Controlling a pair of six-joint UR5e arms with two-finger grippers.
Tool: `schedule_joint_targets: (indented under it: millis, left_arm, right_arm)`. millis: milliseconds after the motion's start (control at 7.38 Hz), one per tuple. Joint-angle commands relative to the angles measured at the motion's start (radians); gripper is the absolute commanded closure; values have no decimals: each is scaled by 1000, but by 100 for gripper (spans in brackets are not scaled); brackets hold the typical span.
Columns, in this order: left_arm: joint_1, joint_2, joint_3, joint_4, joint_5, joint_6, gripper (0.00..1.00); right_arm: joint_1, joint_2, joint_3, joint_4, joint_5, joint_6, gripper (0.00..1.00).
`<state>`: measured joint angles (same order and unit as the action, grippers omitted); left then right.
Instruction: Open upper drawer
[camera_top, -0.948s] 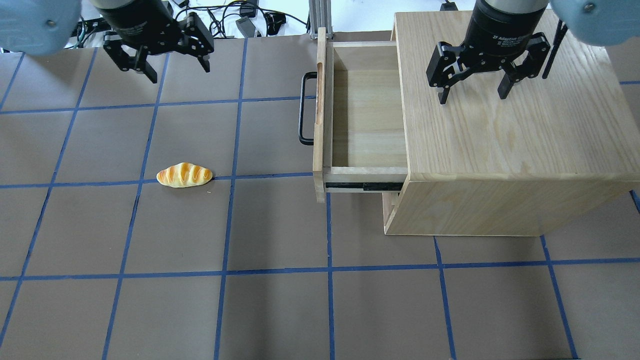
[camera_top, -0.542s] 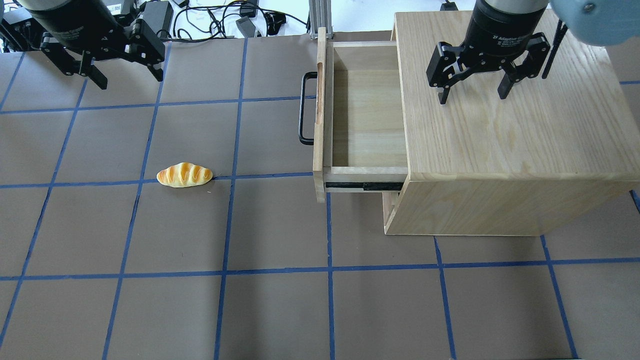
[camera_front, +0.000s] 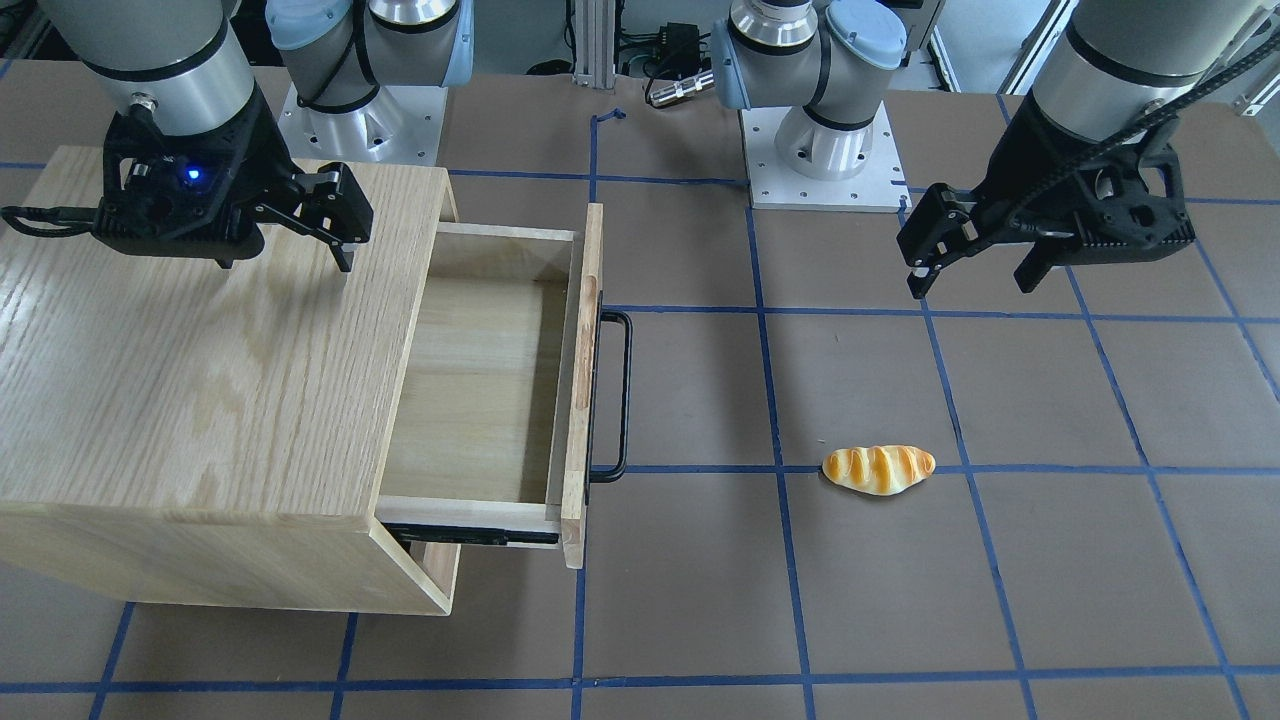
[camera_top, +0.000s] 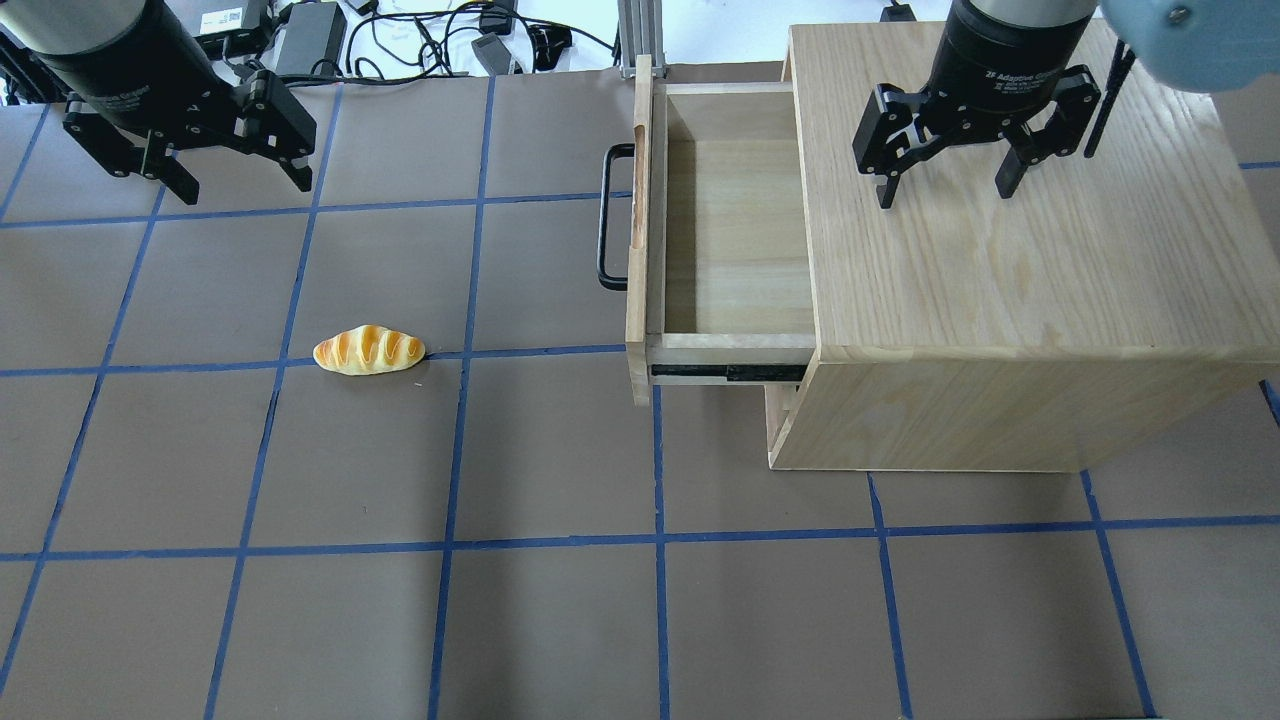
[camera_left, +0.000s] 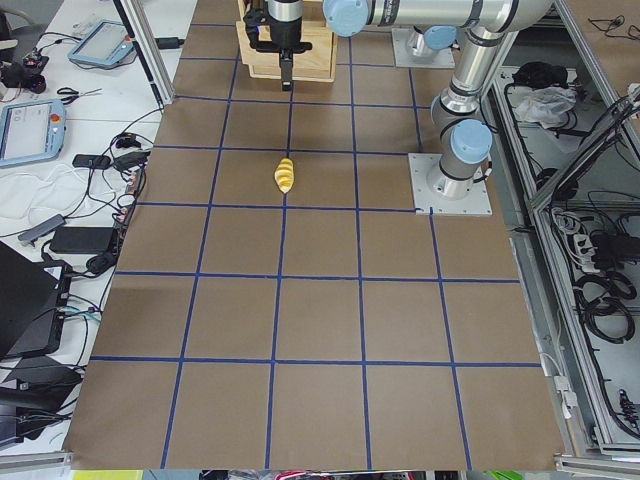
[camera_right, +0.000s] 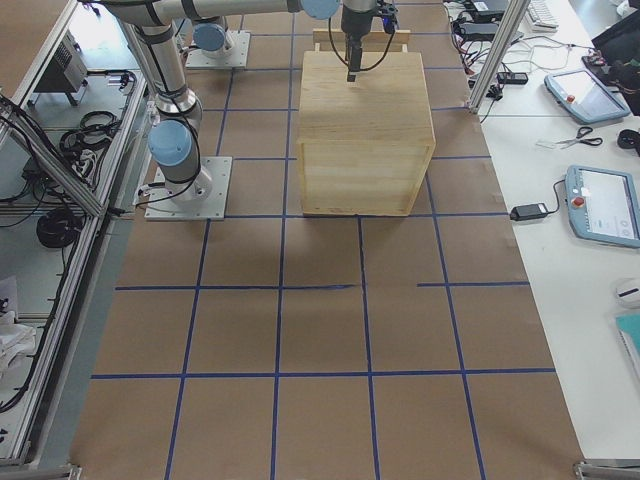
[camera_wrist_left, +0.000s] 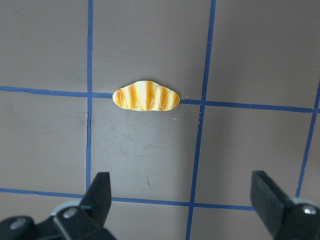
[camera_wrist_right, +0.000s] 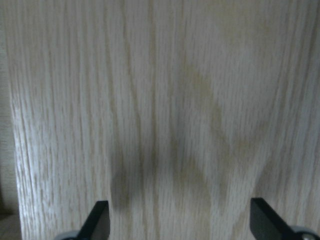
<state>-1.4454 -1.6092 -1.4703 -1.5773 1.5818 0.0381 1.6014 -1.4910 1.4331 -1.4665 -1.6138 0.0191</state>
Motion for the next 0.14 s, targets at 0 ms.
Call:
schedule_joint_targets:
  millis: [0]
  left_arm:
    - [0, 3, -2, -1, 1, 0, 0]
  right_arm:
    - [0, 0, 0, 0, 0, -1, 0]
